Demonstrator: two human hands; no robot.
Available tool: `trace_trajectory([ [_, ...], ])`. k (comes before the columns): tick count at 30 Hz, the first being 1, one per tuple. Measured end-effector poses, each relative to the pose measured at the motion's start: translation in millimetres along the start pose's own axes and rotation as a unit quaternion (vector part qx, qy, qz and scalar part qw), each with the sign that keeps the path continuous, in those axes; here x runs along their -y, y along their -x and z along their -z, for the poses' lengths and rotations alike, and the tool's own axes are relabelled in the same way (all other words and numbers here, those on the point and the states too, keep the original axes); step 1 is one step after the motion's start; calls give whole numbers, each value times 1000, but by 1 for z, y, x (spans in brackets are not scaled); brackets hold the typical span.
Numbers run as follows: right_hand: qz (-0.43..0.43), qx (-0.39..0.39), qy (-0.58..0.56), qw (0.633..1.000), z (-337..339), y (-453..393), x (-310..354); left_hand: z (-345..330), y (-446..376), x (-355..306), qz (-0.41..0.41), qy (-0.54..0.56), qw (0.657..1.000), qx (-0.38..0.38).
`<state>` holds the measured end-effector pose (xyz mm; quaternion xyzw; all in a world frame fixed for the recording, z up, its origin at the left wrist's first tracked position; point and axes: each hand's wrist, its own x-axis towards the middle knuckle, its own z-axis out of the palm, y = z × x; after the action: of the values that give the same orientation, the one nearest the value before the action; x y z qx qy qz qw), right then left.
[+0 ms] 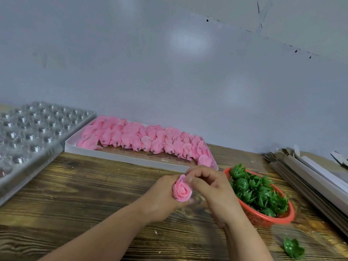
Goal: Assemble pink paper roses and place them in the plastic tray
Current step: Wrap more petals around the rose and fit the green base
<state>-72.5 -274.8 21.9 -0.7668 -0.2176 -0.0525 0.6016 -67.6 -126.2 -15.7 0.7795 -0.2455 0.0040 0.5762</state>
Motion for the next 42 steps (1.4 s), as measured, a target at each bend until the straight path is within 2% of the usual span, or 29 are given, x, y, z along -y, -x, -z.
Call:
trace_trajectory([
  [4,-21,-7,9,1000,-2,-1,-2,-2,0,3,-20,-43,999,-15],
  [9,-29,-42,35,998,-1,-2,-4,-5,0,3,5,-118,992,-42],
  [17,-67,-28,65,995,2,-3,-3,-4,0,6,-1,-230,971,-60],
  [20,-77,-42,42,995,4,-3,-4,-3,1,5,-7,-231,971,-53],
  [22,-82,-66,17,994,8,-3,-4,-2,1,3,-6,-193,980,-38],
  [25,-53,-81,-18,995,15,-4,-3,2,3,-4,19,-54,998,-1],
  [28,9,-30,-69,997,18,-3,-1,6,6,-12,47,71,995,58],
  [31,49,46,-80,994,20,-1,-1,7,9,-18,45,108,986,118],
  [36,29,119,-66,990,19,4,3,8,12,-20,72,230,944,224],
  [39,39,120,-48,991,19,4,5,11,13,-21,82,306,915,252],
  [42,48,120,-54,990,19,4,5,12,13,-22,78,337,900,263],
])
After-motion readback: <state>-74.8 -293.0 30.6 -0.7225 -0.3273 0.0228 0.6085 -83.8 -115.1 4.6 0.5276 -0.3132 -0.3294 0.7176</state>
